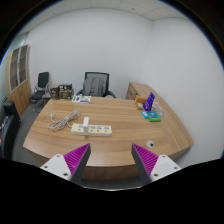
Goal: Unplug charger
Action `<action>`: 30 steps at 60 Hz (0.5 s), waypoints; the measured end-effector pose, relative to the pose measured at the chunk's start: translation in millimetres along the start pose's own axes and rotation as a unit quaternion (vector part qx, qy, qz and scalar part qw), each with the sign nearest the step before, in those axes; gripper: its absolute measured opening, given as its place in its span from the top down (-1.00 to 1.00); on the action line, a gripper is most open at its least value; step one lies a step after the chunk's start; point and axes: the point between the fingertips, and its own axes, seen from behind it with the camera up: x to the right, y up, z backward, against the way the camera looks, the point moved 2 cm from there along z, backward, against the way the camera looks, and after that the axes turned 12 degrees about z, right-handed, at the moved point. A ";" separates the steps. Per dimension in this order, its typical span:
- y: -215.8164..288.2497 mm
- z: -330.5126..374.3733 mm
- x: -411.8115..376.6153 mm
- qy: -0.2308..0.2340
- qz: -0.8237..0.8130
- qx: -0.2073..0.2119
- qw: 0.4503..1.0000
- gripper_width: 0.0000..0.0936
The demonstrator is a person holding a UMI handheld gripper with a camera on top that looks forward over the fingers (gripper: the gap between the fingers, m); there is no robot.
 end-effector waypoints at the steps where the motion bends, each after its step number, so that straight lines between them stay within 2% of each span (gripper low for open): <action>1: -0.7 -0.2 0.1 -0.001 0.000 -0.001 1.000 -0.84; 18: -32.4 -24.5 -24.1 -0.001 0.007 -0.038 0.999 -0.84; 30: -60.0 -70.3 -80.0 0.022 0.000 -0.028 0.999 -0.84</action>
